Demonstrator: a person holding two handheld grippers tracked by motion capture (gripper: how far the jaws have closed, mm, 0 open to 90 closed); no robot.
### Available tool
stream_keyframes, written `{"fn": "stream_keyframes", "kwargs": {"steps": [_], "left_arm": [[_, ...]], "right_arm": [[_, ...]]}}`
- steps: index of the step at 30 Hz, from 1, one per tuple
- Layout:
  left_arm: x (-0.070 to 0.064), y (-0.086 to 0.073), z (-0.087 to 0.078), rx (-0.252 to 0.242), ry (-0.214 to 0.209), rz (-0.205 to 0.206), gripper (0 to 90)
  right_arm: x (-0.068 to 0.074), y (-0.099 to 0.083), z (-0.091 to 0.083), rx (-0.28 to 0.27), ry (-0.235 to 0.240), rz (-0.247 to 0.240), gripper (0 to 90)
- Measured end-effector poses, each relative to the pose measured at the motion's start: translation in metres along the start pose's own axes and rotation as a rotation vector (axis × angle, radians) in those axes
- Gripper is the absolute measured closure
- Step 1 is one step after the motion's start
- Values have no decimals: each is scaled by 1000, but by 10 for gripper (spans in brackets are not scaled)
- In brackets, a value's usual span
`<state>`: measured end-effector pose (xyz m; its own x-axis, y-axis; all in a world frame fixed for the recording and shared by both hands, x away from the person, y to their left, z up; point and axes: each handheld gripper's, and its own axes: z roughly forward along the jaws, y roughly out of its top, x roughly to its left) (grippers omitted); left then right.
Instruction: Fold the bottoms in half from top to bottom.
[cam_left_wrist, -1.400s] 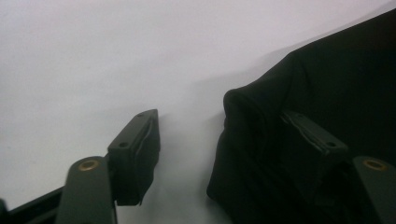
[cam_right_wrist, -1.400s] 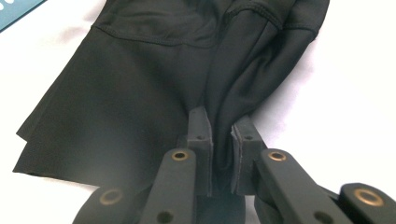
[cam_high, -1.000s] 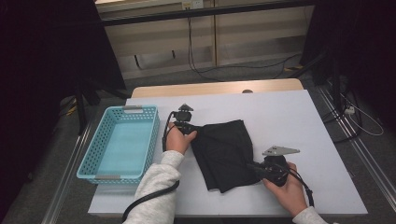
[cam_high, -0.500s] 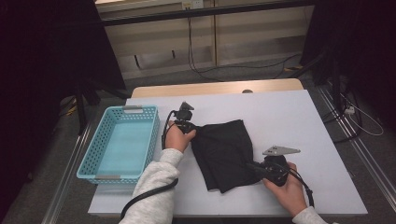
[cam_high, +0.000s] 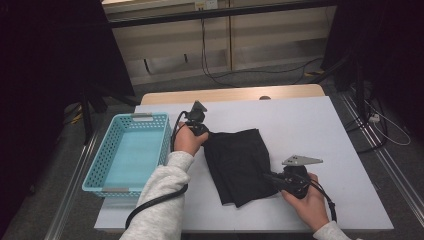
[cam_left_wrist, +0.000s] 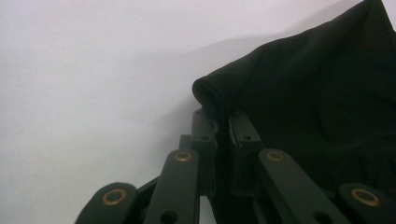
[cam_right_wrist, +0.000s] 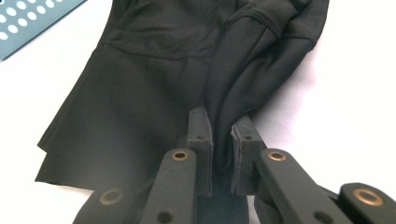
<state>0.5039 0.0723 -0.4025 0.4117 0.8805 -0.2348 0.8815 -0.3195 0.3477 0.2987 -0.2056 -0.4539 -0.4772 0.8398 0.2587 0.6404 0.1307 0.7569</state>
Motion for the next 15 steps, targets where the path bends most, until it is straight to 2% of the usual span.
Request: {"fn": "stream_keyframes", "kwargs": {"steps": [5,11,15], "left_arm": [[1,2,-5,24,-1,-4,828],[1,6,-10,52,2,-12,828],[0,10,-14,84,23,-5,829]], "right_arm": [[4,2,-1,-15,3,-13,810],[4,3,-1,-16,6,-6,810],[5,3,0,-19,4,-7,811]]}}
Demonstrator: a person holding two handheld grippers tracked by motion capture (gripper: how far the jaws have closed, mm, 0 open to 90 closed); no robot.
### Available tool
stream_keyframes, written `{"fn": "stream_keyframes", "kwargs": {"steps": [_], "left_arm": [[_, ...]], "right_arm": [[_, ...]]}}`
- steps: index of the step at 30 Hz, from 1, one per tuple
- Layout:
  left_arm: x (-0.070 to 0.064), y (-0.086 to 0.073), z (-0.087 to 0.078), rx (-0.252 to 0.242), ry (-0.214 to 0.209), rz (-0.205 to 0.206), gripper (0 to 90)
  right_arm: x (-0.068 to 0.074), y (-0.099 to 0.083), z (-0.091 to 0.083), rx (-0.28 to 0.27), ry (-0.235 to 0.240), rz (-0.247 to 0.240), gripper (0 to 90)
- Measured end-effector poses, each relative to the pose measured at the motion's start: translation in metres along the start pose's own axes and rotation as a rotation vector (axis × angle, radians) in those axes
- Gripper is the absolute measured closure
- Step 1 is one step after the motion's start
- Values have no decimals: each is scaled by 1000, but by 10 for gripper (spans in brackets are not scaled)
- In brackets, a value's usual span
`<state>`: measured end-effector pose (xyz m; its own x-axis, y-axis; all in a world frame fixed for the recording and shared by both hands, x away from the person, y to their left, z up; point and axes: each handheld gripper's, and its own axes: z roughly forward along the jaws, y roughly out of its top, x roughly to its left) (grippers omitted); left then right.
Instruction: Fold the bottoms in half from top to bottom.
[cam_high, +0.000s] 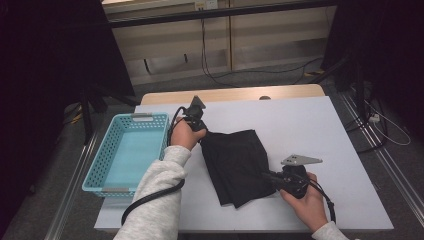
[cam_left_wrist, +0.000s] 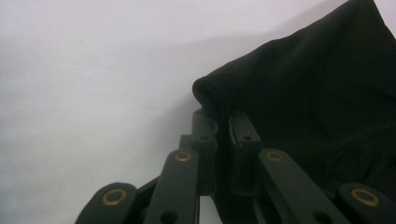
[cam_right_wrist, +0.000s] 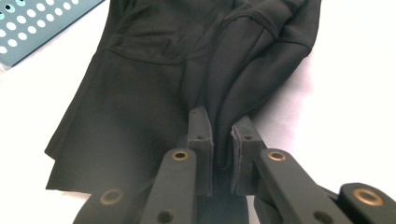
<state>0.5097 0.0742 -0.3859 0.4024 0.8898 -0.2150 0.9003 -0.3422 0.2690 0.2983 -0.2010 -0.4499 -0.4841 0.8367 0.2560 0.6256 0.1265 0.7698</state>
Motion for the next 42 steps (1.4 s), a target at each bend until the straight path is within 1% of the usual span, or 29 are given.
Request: {"fn": "stream_keyframes", "kwargs": {"steps": [2,6,8,11,13,16,18,19,26,28,29,31,36,38,41,42], "left_arm": [[-1,2,-3,16,2,-7,831],[-3,6,-9,47,15,6,832],[-4,7,-13,55,21,17,833],[-5,9,-18,60,26,11,833],[-5,11,-21,63,28,17,834],[-5,12,-25,70,34,14,834],[-4,14,-28,86,32,18,834],[-4,14,-29,83,32,12,834],[-6,17,-39,90,44,22,834],[-6,18,-41,86,45,19,834],[-6,19,-43,92,45,21,835],[-7,19,-45,84,45,20,834],[-7,21,-50,84,45,20,834],[-7,21,-52,91,45,25,835],[-6,21,-54,91,45,21,835],[-6,22,-55,94,50,23,835]], "right_arm": [[2,0,1,0,0,-5,811],[3,1,0,-4,7,-6,811],[3,2,0,-5,7,-4,811],[5,3,-1,-17,7,-4,812],[6,4,-1,-20,12,-1,812],[8,5,-1,-20,17,-6,812],[10,6,-1,-23,18,-12,813],[10,6,-1,-25,19,-14,813],[11,12,-5,-50,21,-13,814],[11,13,-7,-59,22,-15,814],[12,14,-7,-61,23,-11,815],[12,15,-7,-67,27,-8,815],[14,17,-7,-75,31,-15,815],[14,18,-8,-77,34,-11,815],[15,19,-8,-82,36,-11,816],[16,20,-8,-84,37,-13,816]]}}
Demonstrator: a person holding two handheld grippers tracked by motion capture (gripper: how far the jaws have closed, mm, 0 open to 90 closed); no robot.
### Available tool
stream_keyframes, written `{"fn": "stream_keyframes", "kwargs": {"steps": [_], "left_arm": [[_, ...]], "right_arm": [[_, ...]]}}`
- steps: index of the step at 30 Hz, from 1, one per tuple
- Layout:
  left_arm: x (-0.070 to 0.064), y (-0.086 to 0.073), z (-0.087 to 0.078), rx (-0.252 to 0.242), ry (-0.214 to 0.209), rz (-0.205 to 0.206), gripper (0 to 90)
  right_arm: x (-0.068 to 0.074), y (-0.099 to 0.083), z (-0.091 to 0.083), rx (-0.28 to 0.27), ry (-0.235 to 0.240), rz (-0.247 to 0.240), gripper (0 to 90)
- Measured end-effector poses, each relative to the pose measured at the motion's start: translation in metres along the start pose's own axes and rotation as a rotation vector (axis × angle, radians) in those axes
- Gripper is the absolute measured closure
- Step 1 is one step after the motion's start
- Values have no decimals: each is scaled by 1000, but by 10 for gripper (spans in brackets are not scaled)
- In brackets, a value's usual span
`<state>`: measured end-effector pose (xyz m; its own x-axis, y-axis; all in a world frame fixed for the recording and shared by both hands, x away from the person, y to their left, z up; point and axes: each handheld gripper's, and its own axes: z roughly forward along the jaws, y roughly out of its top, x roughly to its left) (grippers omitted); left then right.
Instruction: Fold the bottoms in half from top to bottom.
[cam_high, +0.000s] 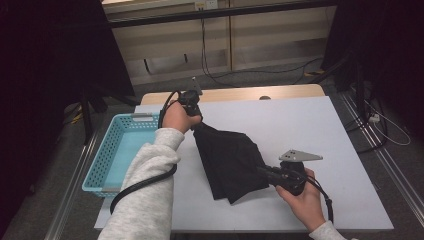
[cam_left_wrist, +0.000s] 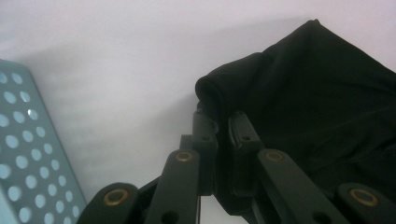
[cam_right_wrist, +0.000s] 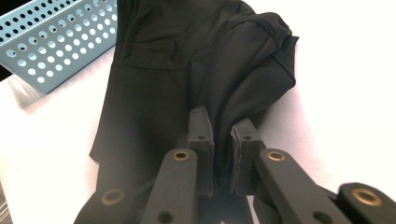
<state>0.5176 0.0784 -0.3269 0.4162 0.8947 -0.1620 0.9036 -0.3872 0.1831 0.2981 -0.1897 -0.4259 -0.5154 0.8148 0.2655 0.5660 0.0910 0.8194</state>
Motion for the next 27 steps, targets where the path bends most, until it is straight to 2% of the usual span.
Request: {"fn": "stream_keyframes", "kwargs": {"steps": [9,14,27], "left_arm": [[0,0,-11,26,24,4,835],[0,0,-19,24,31,5,835],[9,2,-36,41,55,-8,836]], "right_arm": [[7,4,1,-23,1,-16,816],[12,7,0,-40,-5,-43,816],[24,13,6,-54,21,-64,816]]}}
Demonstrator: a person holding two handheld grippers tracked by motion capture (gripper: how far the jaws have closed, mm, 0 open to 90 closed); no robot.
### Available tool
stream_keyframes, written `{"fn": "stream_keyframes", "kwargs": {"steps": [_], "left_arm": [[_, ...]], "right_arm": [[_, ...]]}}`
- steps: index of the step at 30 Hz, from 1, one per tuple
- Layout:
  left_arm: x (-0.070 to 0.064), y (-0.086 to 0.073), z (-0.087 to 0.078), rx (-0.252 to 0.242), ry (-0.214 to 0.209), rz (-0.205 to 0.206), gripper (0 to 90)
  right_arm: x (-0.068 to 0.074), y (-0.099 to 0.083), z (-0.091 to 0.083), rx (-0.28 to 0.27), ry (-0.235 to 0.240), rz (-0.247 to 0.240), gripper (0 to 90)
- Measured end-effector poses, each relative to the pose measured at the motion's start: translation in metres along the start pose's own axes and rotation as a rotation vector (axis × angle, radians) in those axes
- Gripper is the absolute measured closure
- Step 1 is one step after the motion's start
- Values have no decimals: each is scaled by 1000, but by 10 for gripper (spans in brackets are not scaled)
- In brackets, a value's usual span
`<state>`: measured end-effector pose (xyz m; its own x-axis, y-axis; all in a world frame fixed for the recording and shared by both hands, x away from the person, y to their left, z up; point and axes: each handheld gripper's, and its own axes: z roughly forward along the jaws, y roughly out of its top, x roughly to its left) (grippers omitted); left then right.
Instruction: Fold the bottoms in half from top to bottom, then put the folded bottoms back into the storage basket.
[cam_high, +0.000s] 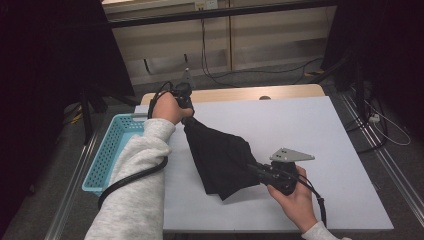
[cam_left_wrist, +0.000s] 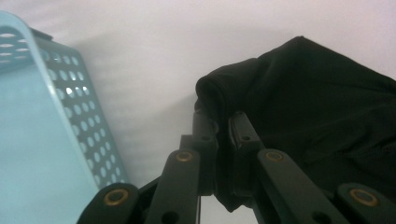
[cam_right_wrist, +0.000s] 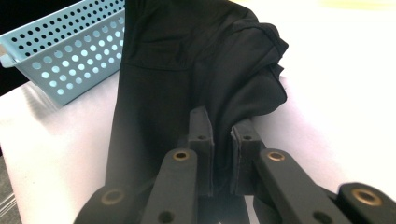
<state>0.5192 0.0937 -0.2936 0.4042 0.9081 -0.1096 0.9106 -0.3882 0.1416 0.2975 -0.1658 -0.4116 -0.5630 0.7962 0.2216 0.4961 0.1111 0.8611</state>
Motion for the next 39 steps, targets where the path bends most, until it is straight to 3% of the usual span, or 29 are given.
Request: {"fn": "stream_keyframes", "kwargs": {"steps": [25,39], "left_arm": [[15,-3,-35,3,26,-19,836],[22,-4,-60,-24,38,-30,836]], "right_arm": [[16,12,5,-51,47,-24,817],[25,22,10,-87,68,-28,818]]}}
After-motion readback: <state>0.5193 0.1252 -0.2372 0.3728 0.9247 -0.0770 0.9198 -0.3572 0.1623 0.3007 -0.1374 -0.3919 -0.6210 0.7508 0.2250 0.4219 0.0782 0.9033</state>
